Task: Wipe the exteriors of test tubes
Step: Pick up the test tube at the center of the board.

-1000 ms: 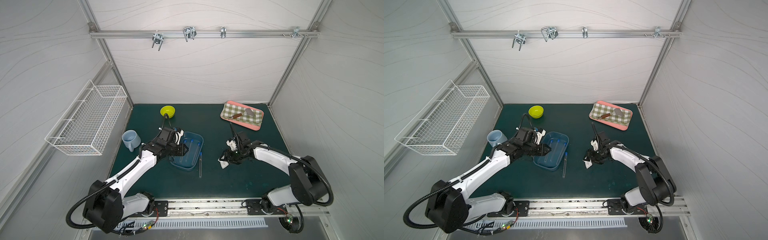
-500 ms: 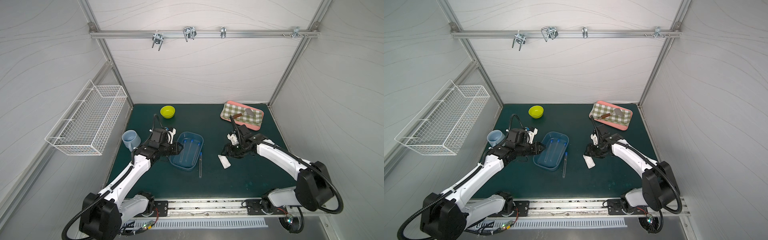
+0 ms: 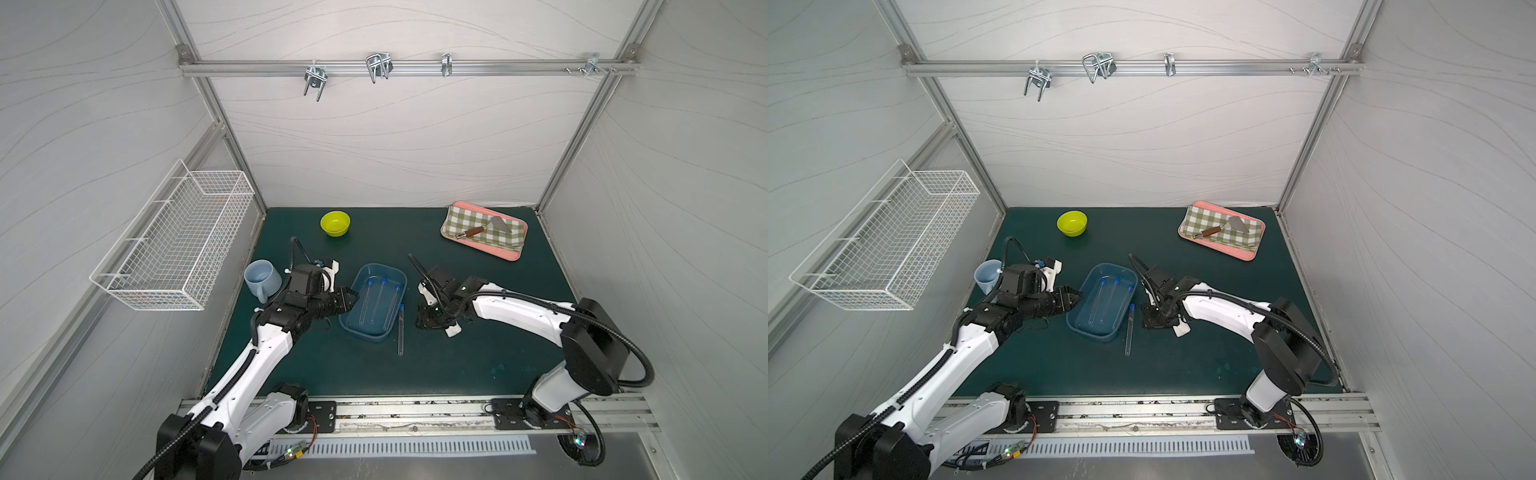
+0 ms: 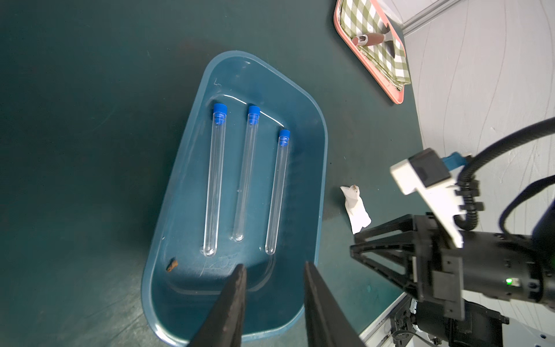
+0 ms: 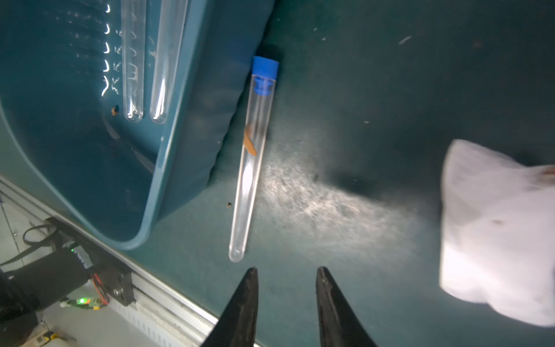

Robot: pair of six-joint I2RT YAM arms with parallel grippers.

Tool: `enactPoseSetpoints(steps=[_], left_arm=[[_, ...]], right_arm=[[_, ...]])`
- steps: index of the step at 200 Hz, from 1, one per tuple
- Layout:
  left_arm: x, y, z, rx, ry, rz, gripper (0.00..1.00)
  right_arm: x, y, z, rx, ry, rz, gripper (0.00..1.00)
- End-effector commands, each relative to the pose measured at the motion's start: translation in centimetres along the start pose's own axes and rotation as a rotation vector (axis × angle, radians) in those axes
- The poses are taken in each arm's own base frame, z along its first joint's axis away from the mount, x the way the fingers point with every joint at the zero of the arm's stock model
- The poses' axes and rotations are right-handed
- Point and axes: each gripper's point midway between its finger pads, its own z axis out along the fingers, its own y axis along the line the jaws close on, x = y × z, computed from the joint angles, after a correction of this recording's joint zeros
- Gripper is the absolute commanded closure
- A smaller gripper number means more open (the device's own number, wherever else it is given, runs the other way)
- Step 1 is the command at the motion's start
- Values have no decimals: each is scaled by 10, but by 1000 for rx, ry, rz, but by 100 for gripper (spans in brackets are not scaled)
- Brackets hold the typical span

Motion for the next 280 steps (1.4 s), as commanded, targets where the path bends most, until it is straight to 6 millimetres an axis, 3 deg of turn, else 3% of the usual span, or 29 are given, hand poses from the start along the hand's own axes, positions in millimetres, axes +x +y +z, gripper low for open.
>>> enactPoseSetpoints(steps=[1, 71, 121, 215, 280], left_arm=[[-7, -5, -8, 22, -43, -11, 65], [-2, -2, -9, 30, -41, -31, 64], [1, -3, -8, 42, -39, -35, 64], [1, -5, -8, 57, -39, -34, 63], [1, -6, -7, 63, -32, -37, 63]], right_arm=[[-12, 10, 7, 17, -48, 31, 65], [-15, 25, 38, 54, -17, 16, 64], [-15, 25, 53, 95, 5, 8, 66], [-11, 9, 70, 191, 38, 17, 69], [-7, -9, 69, 279, 50, 13, 71]])
